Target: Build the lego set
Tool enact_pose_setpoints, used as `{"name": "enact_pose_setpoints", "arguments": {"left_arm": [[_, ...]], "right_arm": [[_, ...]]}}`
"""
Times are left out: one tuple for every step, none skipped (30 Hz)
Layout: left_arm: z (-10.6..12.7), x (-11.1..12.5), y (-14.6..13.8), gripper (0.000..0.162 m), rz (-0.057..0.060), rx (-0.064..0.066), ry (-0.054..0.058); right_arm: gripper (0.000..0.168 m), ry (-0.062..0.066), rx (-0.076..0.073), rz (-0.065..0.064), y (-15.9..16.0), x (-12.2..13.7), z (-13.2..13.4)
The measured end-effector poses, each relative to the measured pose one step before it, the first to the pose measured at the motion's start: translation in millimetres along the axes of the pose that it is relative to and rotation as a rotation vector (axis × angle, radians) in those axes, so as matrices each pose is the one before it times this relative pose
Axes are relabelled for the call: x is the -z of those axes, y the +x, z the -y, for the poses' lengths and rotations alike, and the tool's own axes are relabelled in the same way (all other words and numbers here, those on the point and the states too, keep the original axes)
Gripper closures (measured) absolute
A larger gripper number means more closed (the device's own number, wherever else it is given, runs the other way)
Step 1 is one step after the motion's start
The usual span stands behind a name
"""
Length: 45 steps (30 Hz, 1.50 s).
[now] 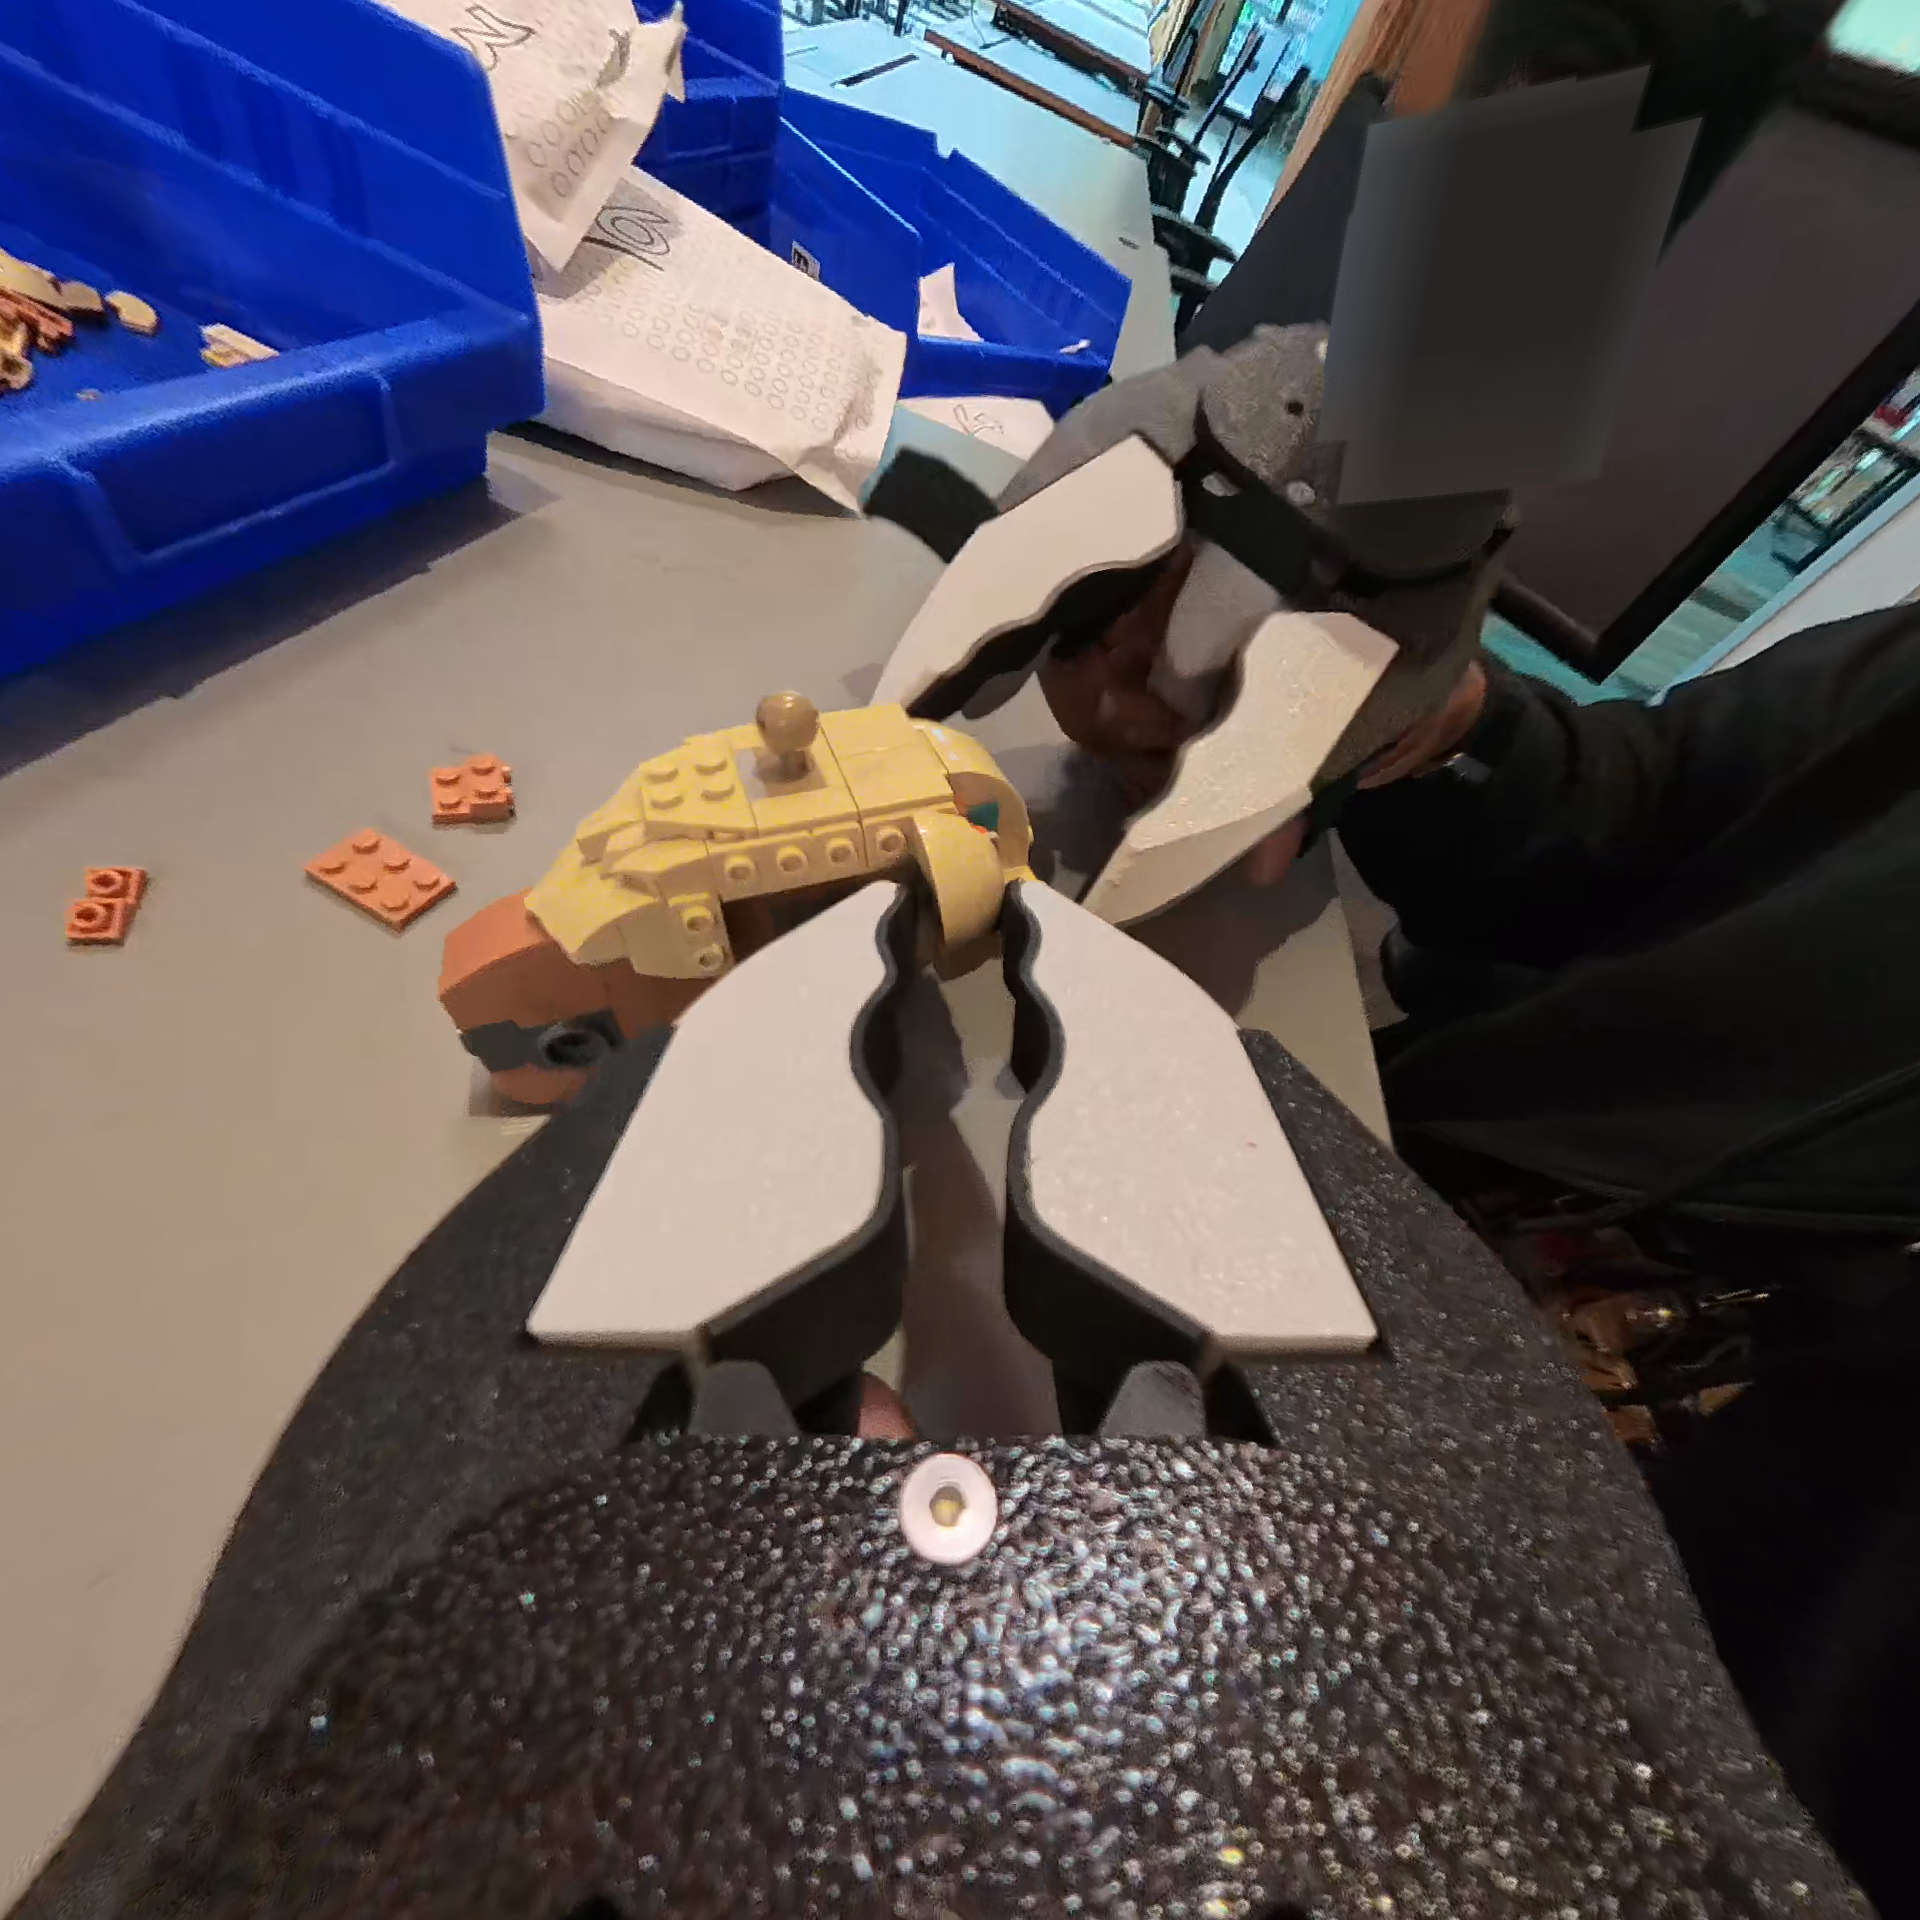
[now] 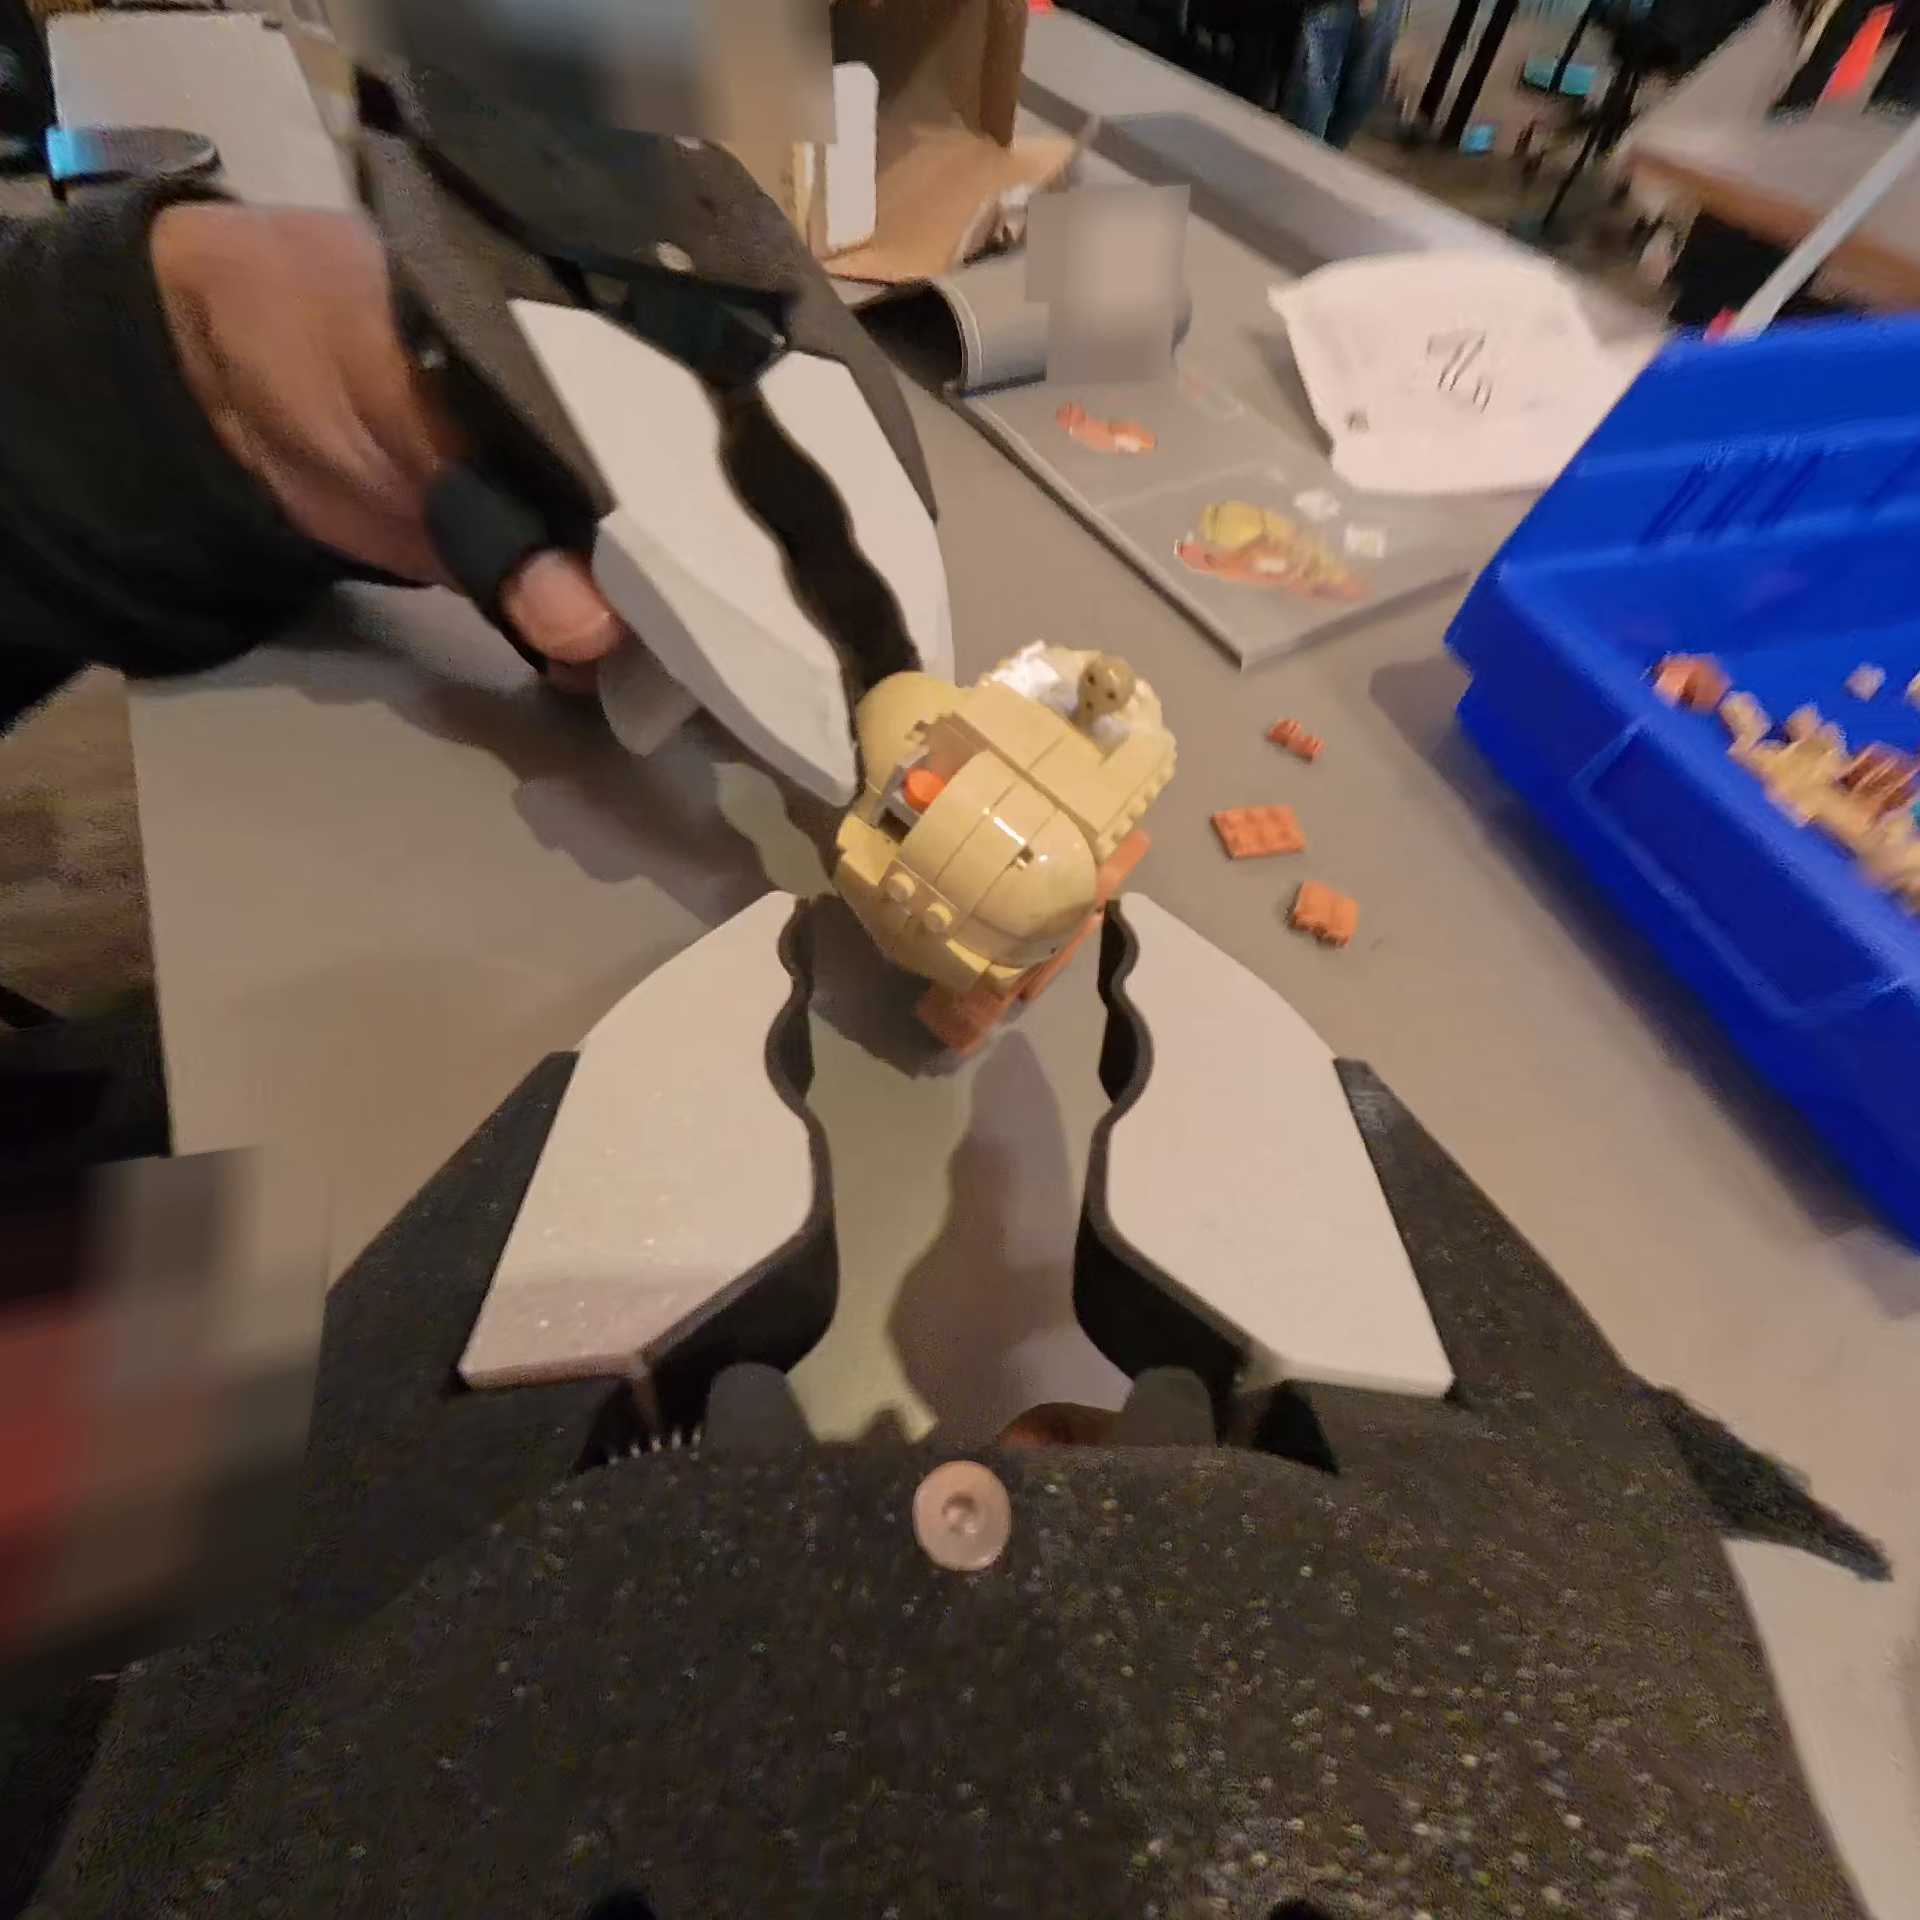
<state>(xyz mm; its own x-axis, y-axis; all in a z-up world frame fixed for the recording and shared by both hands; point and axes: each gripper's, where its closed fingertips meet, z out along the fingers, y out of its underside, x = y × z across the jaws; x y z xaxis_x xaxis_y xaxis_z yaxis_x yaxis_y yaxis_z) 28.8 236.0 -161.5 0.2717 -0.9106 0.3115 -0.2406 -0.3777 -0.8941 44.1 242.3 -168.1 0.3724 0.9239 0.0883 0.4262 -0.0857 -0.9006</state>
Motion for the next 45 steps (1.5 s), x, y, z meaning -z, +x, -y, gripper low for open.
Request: {"name": "enact_pose_setpoints", "arguments": {"left_arm": [[0.91,0.69,-0.33,0.146,-0.0118,0.0238,0.0074],[0.67,0.45,-0.24,0.146,-0.0095,0.0165,0.0045],[0.54,0.18,-0.31,0.146,-0.0063,0.0100,0.0008],[0.53,0.06,-0.01,0.146,-0.0048,0.0059,-0.0022],[0.63,-0.19,0.36,0.146,-0.0054,0.0036,-0.0025],[0.77,-0.07,0.29,0.146,-0.0047,0.0073,-0.0018],[0.75,-0.27,0.46,0.146,-0.0055,0.0096,-0.0032],[0.64,-0.21,0.77,0.146,-0.0072,0.0085,-0.0046],[0.42,-0.38,0.99,0.147,-0.0070,0.0050,-0.0063],[0.30,-0.50,1.04,0.147,-0.0063,0.0028,-0.0077],[0.45,-0.72,0.84,0.147,-0.0047,0.0046,-0.0065],[0.54,-0.82,0.15,0.147,-0.0017,0.0094,-0.0047],[0.19,-0.85,0.00,0.147,-0.0013,0.0097,-0.0055],[0.35,-0.82,-0.28,0.147,-0.0003,0.0091,-0.0046],[0.53,-0.55,-0.49,0.147,0.0001,0.0104,-0.0033],[0.41,-0.79,-0.20,0.147,-0.0018,0.0097,-0.0052],[0.36,-0.87,-0.12,0.147,-0.0009,0.0077,-0.0067],[0.24,-0.84,-0.17,0.147,0.0004,0.0057,-0.0077],[0.38,-0.82,-0.21,0.147,0.0009,0.0043,-0.0082],[0.26,-0.81,-0.35,0.147,0.0011,0.0044,-0.0078],[0.22,-0.84,-0.57,0.147,0.0013,0.0054,-0.0064],[0.51,-0.84,-0.93,0.147,0.0014,0.0053,-0.0044],[0.21,-0.76,-0.73,0.147,-0.0008,0.0036,-0.0058],[-0.16,-1.04,-0.08,0.147,-0.0060,0.0061,-0.0087],[0.29,-0.94,0.03,0.147,-0.0061,0.0090,-0.0085],[0.31,-0.71,-0.34,0.146,-0.0009,0.0058,-0.0091],[0.31,-0.67,-0.51,0.146,0.0020,0.0012,-0.0110],[0.15,-0.63,-0.24,0.146,0.0026,0.0004,-0.0127],[0.01,-0.31,-0.30,0.146,0.0035,0.0000,-0.0136],[0.14,-0.13,-0.30,0.146,0.0051,-0.0015,-0.0121],[0.13,0.06,-0.24,0.146,0.0049,-0.0021,-0.0106],[0.29,0.05,-0.31,0.147,0.0050,-0.0002,-0.0059],[0.69,0.02,-0.68,0.147,0.0056,0.0021,0.0010],[0.96,0.11,-0.59,0.148,0.0039,0.0031,0.0079],[1.02,0.31,-0.12,0.149,-0.0044,0.0088,0.0112],[0.18,-0.03,0.26,0.149,-0.0134,0.0195,0.0096],[0.23,-0.07,0.11,0.150,-0.0152,0.0176,0.0144],[0.34,-0.02,-0.05,0.150,-0.0145,0.0149,0.0159],[0.35,-0.06,-0.03,0.150,-0.0116,0.0171,0.0155],[0.33,-0.04,-0.03,0.150,-0.0080,0.0138,0.0132],[0.31,-0.11,-0.04,0.150,-0.0053,0.0098,0.0105],[0.18,-0.06,-0.04,0.150,-0.0037,0.0093,0.0084],[0.21,-0.09,0.08,0.150,-0.0027,0.0065,0.0068],[0.34,-0.17,0.15,0.150,-0.0022,0.0061,0.0063],[0.64,-0.21,0.29,0.150,-0.0005,0.0053,0.0084]], "right_arm": [[0.115,0.0179,0.0666,-0.0138,-0.08,1.94,2.93],[0.114,0.0135,0.0699,-0.0153,0.03,1.35,2.49],[0.112,0.0060,0.0649,-0.0076,-0.86,0.71,1.97],[0.111,-0.0001,0.0598,0.0018,-2.14,0.25,1.99],[0.110,-0.0032,0.0585,-0.0031,-1.34,-0.18,1.75],[0.110,-0.0083,0.0566,-0.0160,0.59,-0.50,0.75],[0.110,-0.0162,0.0522,-0.0224,1.83,-0.99,-0.57],[0.110,-0.0184,0.0464,-0.0198,1.54,-1.39,-1.05],[0.110,-0.0133,0.0380,-0.0093,-0.12,-1.69,-0.96],[0.112,-0.0104,0.0269,-0.0005,-1.56,-1.88,-0.97],[0.113,-0.0089,0.0152,0.0012,-1.96,-1.94,-1.24],[0.114,-0.0068,0.0055,0.0010,-1.91,-1.61,-1.37],[0.115,-0.0028,-0.0032,-0.0008,-1.30,-1.01,-1.22],[0.115,0.0003,-0.0140,-0.0038,-0.20,-0.35,-0.76],[0.115,0.0022,-0.0237,-0.0010,0.19,0.19,-0.51],[0.115,0.0013,-0.0276,0.0021,0.03,0.26,-0.56],[0.116,-0.0004,-0.0275,0.0012,-0.19,0.26,-0.52],[0.115,-0.0010,-0.0257,-0.0009,-0.15,0.12,-0.58],[0.116,-0.0009,-0.0259,-0.0017,-0.10,0.24,-0.57],[0.116,-0.0014,-0.0287,-0.0002,-0.18,0.00,-0.63],[0.116,0.0004,-0.0307,0.0003,-0.15,-0.38,-0.72],[0.116,0.0051,-0.0284,-0.0015,-0.01,-0.48,-0.78],[0.116,0.0067,-0.0211,-0.0006,0.01,-0.57,-0.93],[0.116,-0.0024,-0.0066,0.0005,0.01,0.30,-0.89],[0.116,-0.0039,-0.0005,-0.0023,0.30,0.36,-0.56],[0.116,-0.0020,-0.0025,-0.0032,0.48,0.06,-0.58],[0.116,-0.0028,-0.0033,-0.0017,0.41,-0.05,-0.45],[0.116,-0.0024,-0.0034,0.0002,0.28,-0.05,-0.46],[0.116,-0.0013,-0.0037,0.0014,0.26,-0.03,-0.44],[0.116,-0.0004,-0.0039,0.0019,0.14,-0.04,-0.09],[0.116,0.0001,-0.0029,0.0017,0.23,-0.04,-0.15],[0.116,-0.0001,-0.0029,0.0005,0.26,-0.05,-0.11],[0.116,-0.0008,-0.0045,-0.0020,0.77,-0.10,-0.17],[0.116,-0.0004,-0.0054,-0.0023,0.89,0.13,-0.19],[0.117,0.0012,-0.0051,0.0012,0.44,0.22,-0.07],[0.117,0.0008,-0.0023,0.0033,-0.06,0.09,-0.08],[0.117,0.0002,-0.0015,0.0011,0.07,0.15,-0.07],[0.117,0.0000,-0.0010,0.0000,0.05,0.03,-0.07],[0.117,-0.0003,-0.0011,0.0002,0.22,-0.01,-0.04],[0.117,-0.0004,-0.0022,0.0012,0.06,0.08,-0.12],[0.117,-0.0002,-0.0023,0.0014,0.10,0.01,-0.10],[0.117,-0.0001,-0.0016,0.0006,0.14,-0.02,-0.02],[0.117,0.0001,-0.0023,0.0004,0.10,0.16,-0.09],[0.117,0.0015,-0.0030,0.0004,0.09,0.55,0.07],[0.117,0.0055,-0.0029,0.0012,-0.06,1.01,0.49]]}}
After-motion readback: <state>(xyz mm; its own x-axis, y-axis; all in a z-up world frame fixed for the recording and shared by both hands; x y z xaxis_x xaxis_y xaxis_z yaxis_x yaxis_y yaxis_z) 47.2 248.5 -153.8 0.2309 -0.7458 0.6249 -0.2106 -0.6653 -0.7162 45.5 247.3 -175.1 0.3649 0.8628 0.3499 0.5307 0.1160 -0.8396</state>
